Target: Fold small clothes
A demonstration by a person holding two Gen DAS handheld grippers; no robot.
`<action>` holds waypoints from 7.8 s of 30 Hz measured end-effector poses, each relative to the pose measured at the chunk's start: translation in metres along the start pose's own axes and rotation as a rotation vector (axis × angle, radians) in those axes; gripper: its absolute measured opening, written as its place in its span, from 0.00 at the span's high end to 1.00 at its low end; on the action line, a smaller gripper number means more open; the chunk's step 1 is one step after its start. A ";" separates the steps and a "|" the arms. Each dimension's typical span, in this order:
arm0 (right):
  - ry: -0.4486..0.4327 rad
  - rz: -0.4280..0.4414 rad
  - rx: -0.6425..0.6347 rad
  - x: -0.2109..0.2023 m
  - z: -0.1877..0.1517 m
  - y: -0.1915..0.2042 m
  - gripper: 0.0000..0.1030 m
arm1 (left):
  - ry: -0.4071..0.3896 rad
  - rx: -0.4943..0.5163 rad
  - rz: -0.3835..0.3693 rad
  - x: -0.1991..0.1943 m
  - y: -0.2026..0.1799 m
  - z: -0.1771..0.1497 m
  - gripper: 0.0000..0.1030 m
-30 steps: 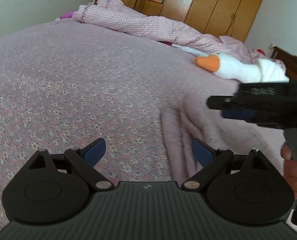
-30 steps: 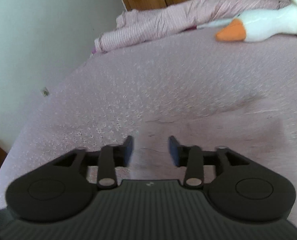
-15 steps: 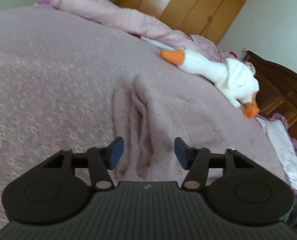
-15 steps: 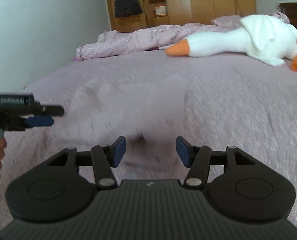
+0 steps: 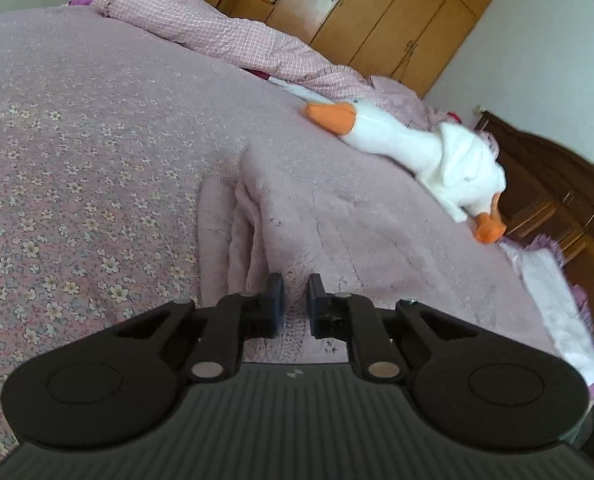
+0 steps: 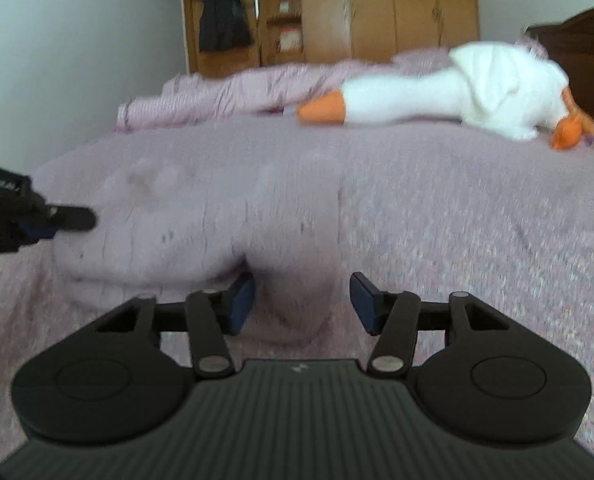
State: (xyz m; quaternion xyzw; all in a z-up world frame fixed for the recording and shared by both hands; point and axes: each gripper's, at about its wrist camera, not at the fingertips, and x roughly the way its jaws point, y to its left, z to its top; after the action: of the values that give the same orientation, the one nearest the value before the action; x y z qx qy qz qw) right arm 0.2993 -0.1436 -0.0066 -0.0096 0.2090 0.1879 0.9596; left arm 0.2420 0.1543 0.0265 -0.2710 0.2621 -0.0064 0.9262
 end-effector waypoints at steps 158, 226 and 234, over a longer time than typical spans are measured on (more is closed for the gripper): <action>0.234 0.488 1.097 0.058 -0.023 0.010 0.69 | 0.127 -0.511 -0.295 0.044 0.039 -0.014 0.00; 0.305 0.650 0.837 -0.003 0.038 -0.099 0.57 | 0.085 -0.481 -0.209 -0.028 0.040 0.003 0.63; 0.241 0.652 0.837 -0.039 0.070 -0.119 0.57 | 0.069 -0.467 -0.259 -0.052 -0.013 0.027 0.63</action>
State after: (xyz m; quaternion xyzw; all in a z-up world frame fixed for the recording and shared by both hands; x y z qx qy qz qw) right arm 0.3378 -0.2615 0.0664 0.4171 0.3665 0.3740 0.7429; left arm 0.2123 0.1647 0.0775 -0.5082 0.2510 -0.0735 0.8206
